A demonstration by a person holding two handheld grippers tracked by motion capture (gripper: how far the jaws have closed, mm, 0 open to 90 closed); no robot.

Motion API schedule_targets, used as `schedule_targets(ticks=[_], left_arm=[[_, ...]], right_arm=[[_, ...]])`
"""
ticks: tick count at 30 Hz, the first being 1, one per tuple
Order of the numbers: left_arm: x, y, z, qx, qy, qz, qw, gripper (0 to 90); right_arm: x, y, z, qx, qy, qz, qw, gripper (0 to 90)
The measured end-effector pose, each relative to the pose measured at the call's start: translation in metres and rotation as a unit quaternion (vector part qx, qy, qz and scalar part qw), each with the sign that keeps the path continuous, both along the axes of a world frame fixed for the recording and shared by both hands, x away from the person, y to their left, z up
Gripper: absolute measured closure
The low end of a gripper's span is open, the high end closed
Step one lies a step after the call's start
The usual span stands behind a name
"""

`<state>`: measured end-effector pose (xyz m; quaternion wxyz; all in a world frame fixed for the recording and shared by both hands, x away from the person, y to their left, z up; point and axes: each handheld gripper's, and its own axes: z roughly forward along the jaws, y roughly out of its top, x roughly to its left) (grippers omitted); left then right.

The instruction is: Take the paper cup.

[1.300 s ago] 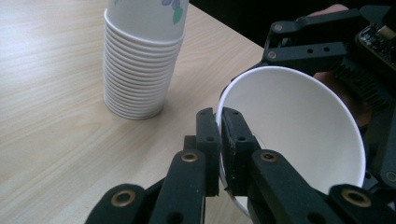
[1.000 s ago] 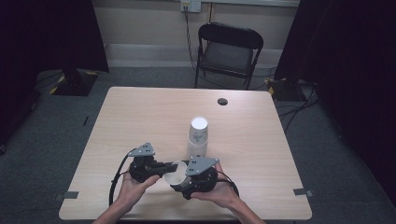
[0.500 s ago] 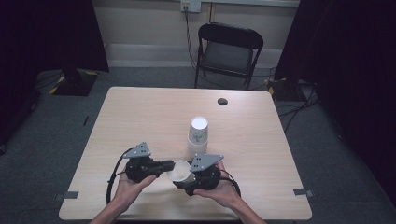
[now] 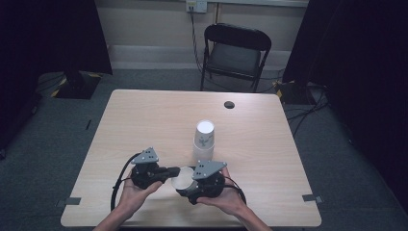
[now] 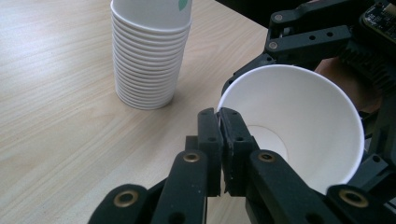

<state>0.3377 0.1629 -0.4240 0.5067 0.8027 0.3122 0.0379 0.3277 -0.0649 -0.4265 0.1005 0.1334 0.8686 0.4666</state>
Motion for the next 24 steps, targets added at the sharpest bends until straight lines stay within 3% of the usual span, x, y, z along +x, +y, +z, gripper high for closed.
schedule_targets(ticks=[5,10,18,24], left_arm=[[0.001,0.0,-0.001,-0.002,0.002,0.001,1.0,87.6],[0.002,0.001,-0.002,-0.007,-0.004,0.003,1.0,86.2],[0.001,0.007,0.002,-0.029,-0.013,0.006,0.9995,77.2],[0.002,0.013,0.003,-0.027,-0.022,0.029,0.999,64.1]], right_arm=[[0.0,0.0,0.0,-0.005,-0.002,-0.002,1.0,27.1],[0.003,-0.002,-0.001,0.007,0.009,-0.001,0.9999,29.0],[0.005,-0.014,-0.003,0.021,0.019,-0.025,0.9993,29.0],[0.009,-0.023,-0.002,0.027,0.018,-0.046,0.9984,29.1]])
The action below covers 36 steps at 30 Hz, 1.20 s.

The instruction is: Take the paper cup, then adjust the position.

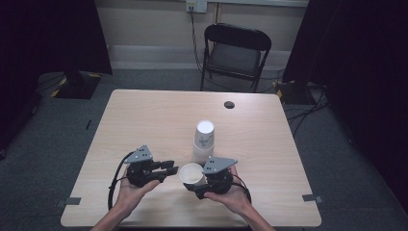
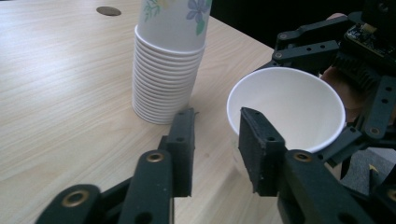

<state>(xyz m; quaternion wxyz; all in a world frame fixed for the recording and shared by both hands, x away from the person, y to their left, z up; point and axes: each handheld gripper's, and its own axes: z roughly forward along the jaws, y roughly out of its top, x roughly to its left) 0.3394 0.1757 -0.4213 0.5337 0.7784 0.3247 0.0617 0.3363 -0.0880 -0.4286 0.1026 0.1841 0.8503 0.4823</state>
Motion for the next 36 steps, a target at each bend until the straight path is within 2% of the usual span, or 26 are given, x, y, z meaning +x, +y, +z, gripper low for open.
schedule_targets(ticks=[8,13,15,19,21,22,24,25,27,28,29,30,32,34,35,36], left_arm=[[0.002,0.016,-0.004,0.011,-0.007,0.045,0.9989,49.9],[0.004,0.029,-0.007,0.02,-0.002,0.079,0.9967,41.1],[0.005,0.033,-0.007,0.028,-0.001,0.094,0.9952,38.7],[0.005,0.04,-0.01,0.048,0.003,0.098,0.9941,34.8],[0.005,0.044,-0.014,0.071,0.011,0.088,0.9935,34.5],[0.005,0.046,-0.015,0.086,0.013,0.086,0.9925,34.5],[0.003,0.05,-0.019,0.091,0.008,0.089,0.9919,37.3],[0.003,0.052,-0.022,0.097,0.011,0.096,0.9906,37.3],[0.002,0.055,-0.028,0.099,0.017,0.101,0.9898,35.1],[0.003,0.059,-0.034,0.107,0.021,0.106,0.9883,35.0],[0.003,0.059,-0.034,0.107,0.021,0.106,0.9883,32.7],[0.004,0.062,-0.037,0.122,0.024,0.104,0.9868,31.0],[0.005,0.065,-0.039,0.129,0.026,0.101,0.9861,29.4],[0.006,0.073,-0.043,0.126,0.032,0.117,0.9845,28.1],[0.006,0.073,-0.043,0.126,0.032,0.117,0.9845,28.1],[0.008,0.077,-0.047,0.145,0.033,0.125,0.9809,27.4]], right_arm=[[0.003,-0.019,0.002,0.006,0.002,-0.034,0.9994,29.2],[0.005,-0.035,0.007,0.024,0.003,-0.059,0.9979,29.3],[0.005,-0.039,0.007,0.023,0.001,-0.066,0.9976,29.3],[0.005,-0.05,0.007,0.024,0.0,-0.082,0.9963,29.4],[0.007,-0.056,0.007,0.026,0.0,-0.095,0.9952,29.6],[0.008,-0.058,0.008,0.025,-0.002,-0.1,0.9946,29.6],[0.01,-0.064,0.008,0.026,-0.003,-0.11,0.9935,29.9],[0.011,-0.067,0.007,0.026,-0.004,-0.116,0.9929,30.0],[0.014,-0.072,0.006,0.021,-0.005,-0.125,0.9919,30.0],[0.016,-0.074,0.005,0.021,-0.003,-0.132,0.9911,30.0],[0.016,-0.074,0.005,0.021,-0.003,-0.132,0.9911,30.0],[0.02,-0.081,0.004,0.023,-0.003,-0.145,0.9892,29.9],[0.021,-0.083,0.005,0.025,-0.004,-0.147,0.9888,29.9],[0.027,-0.091,0.004,0.036,-0.002,-0.166,0.9855,29.7],[0.027,-0.091,0.004,0.036,-0.002,-0.166,0.9855,29.7],[0.031,-0.096,0.004,0.034,-0.003,-0.176,0.9839,29.7]])
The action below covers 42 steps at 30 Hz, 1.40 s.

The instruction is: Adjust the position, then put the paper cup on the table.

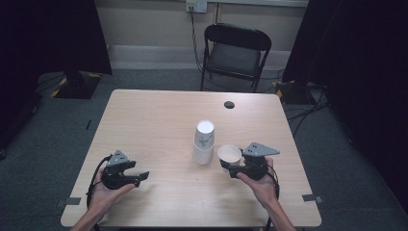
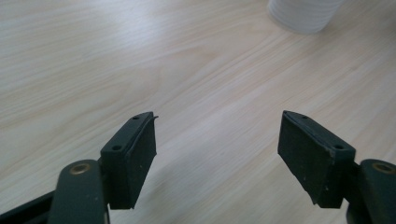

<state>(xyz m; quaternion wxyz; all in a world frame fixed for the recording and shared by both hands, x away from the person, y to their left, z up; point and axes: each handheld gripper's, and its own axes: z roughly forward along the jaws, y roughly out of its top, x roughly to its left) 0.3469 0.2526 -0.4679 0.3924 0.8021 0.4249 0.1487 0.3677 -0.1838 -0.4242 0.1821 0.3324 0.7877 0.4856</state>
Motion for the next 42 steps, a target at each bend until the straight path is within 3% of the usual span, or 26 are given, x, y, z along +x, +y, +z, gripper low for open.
schedule_targets(ticks=[4,7,10,13,20,22,25,31,37,42], left_arm=[[0.002,0.003,-0.004,0.02,-0.004,0.017,0.9996,25.2],[0.003,0.004,-0.006,0.016,-0.002,0.021,0.9996,25.3],[0.004,0.003,-0.014,0.041,0.004,0.016,0.999,25.3],[0.005,0.006,-0.018,0.043,0.016,0.018,0.9988,25.3],[0.007,0.012,-0.025,0.044,0.018,0.036,0.9982,24.1],[0.008,0.01,-0.027,0.049,0.011,0.039,0.998,22.9],[0.009,0.007,-0.029,0.057,0.001,0.034,0.9978,18.1],[0.011,0.007,-0.033,0.048,-0.012,0.036,0.9981,14.0],[0.011,0.005,-0.033,0.048,-0.01,0.045,0.9978,12.0],[0.012,0.005,-0.033,0.046,-0.009,0.043,0.998,10.1]], right_arm=[[0.009,-0.009,0.004,0.008,-0.01,-0.021,0.9997,29.7],[0.014,-0.012,0.007,0.01,-0.014,-0.03,0.9994,29.4],[0.028,-0.016,0.01,0.004,-0.015,-0.041,0.999,28.5],[0.036,-0.018,0.012,-0.001,-0.018,-0.049,0.9987,28.1],[0.059,-0.019,0.013,-0.007,-0.019,-0.068,0.9975,29.0],[0.071,-0.017,0.01,0.005,-0.018,-0.08,0.9966,29.1],[0.083,-0.014,0.005,0.001,-0.012,-0.089,0.996,29.3],[0.106,-0.008,-0.005,-0.009,-0.004,-0.099,0.995,29.4],[0.125,-0.007,-0.013,-0.03,0.009,-0.108,0.9936,29.5],[0.132,-0.008,-0.023,-0.024,0.019,-0.12,0.9923,29.5]])
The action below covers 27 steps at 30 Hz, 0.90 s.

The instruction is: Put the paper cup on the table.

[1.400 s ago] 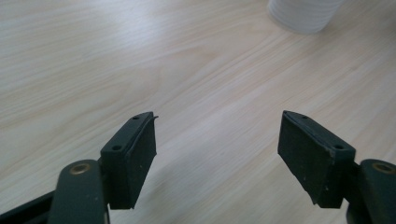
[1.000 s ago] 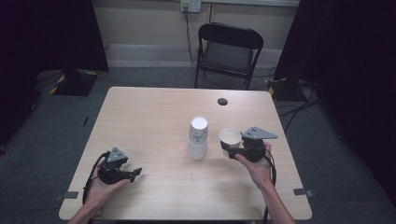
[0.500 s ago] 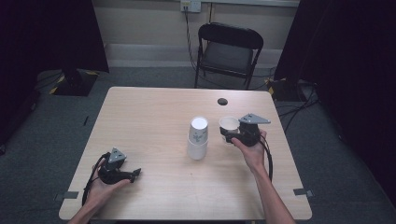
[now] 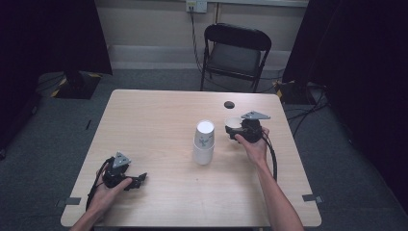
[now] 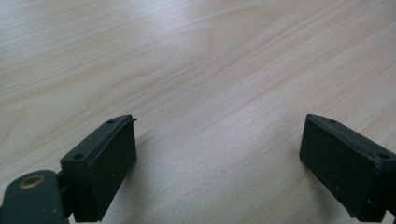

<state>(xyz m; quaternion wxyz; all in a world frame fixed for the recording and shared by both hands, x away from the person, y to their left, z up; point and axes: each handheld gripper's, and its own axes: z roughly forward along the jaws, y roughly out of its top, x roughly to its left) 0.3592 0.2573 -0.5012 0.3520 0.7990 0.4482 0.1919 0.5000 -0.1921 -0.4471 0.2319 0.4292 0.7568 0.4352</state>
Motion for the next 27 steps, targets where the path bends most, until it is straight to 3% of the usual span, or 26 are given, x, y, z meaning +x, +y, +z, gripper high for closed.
schedule_targets(ticks=[8,20,25,27], left_arm=[[0.0,0.0,0.0,0.003,0.0,0.0,1.0,9.4],[0.006,0.0,-0.001,0.008,0.006,-0.007,0.9999,3.3],[0.007,0.0,-0.001,0.012,0.009,-0.007,0.9999,1.1],[0.007,0.0,-0.001,0.01,0.009,-0.006,0.9999,0.8]], right_arm=[[-0.006,-0.003,-0.016,-0.005,0.005,-0.016,0.9998,29.0],[-0.027,-0.01,-0.022,-0.015,0.016,-0.012,0.9997,28.4],[-0.027,-0.009,-0.022,-0.016,0.034,-0.003,0.9993,20.8],[-0.028,-0.011,-0.023,-0.001,0.049,0.004,0.9988,17.5]])
